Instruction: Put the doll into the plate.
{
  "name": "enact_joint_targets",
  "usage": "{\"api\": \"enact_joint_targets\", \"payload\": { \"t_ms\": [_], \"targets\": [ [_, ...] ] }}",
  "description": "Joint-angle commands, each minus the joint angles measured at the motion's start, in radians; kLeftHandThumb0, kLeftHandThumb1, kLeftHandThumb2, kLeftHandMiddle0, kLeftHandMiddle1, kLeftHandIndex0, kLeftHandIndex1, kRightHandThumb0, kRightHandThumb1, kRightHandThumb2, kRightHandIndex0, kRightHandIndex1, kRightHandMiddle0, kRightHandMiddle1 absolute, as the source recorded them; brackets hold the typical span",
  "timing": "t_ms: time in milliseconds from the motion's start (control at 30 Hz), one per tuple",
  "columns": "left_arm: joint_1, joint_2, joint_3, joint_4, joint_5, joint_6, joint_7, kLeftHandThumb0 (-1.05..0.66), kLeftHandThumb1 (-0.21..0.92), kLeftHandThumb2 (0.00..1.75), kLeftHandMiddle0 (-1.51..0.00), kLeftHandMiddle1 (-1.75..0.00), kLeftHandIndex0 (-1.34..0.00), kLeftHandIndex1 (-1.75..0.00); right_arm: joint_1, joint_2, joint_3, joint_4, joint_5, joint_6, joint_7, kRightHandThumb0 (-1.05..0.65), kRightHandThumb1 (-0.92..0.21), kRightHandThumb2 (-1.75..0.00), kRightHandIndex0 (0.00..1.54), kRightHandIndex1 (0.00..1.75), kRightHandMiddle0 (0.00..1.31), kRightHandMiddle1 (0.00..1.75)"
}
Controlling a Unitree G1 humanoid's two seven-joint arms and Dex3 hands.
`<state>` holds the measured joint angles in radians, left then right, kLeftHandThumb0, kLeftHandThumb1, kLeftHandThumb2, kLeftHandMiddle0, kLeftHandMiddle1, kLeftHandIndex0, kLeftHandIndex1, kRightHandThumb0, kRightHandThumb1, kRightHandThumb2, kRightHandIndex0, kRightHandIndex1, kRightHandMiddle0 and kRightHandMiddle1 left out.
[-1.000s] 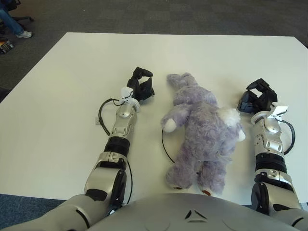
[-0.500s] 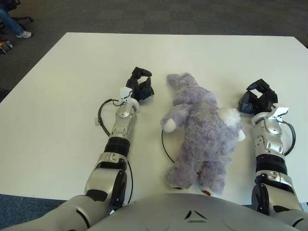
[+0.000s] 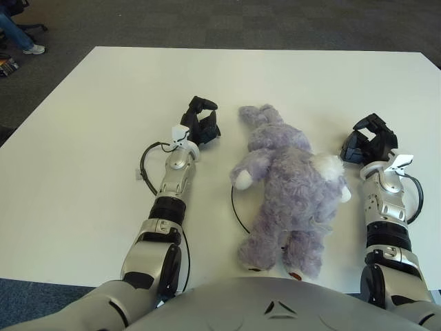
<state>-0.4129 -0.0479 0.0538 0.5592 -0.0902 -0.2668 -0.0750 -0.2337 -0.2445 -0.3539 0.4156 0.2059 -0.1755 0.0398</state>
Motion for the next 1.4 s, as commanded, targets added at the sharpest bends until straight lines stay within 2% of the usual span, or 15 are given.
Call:
{"api": "enact_joint_targets", "payload": {
  "t_ms": [0,667,1367],
  "targets": [
    [0.056,0.008,-0.001,0.033,0.007,0.042,-0.004,-0.39,0.64,0.9,-0.94,-1.75,-0.36,-1.75,0.039,0.024,0.008,0.023,0.001,0.045,-0.008,-0.01,0.03,-1.72,0.89,1.74,0.64,1.75],
    [0.056,0.004,0.006,0.012,0.002,0.078,0.014,-0.39,0.61,0.95,-0.93,-1.75,-0.38,-1.75,0.048,0.028,0.021,0.008,0.0,0.061,-0.02,-0.01,0.01,-1.68,0.89,1.68,0.62,1.75],
    [0.048,0.003,0.013,0.027,-0.001,0.074,0.015,-0.4,0.61,0.95,-0.9,-1.75,-0.39,-1.75,0.04,0.029,0.022,0.028,-0.001,0.052,-0.016,-0.01,0.01,-1.67,0.89,1.68,0.61,1.75]
  ]
}}
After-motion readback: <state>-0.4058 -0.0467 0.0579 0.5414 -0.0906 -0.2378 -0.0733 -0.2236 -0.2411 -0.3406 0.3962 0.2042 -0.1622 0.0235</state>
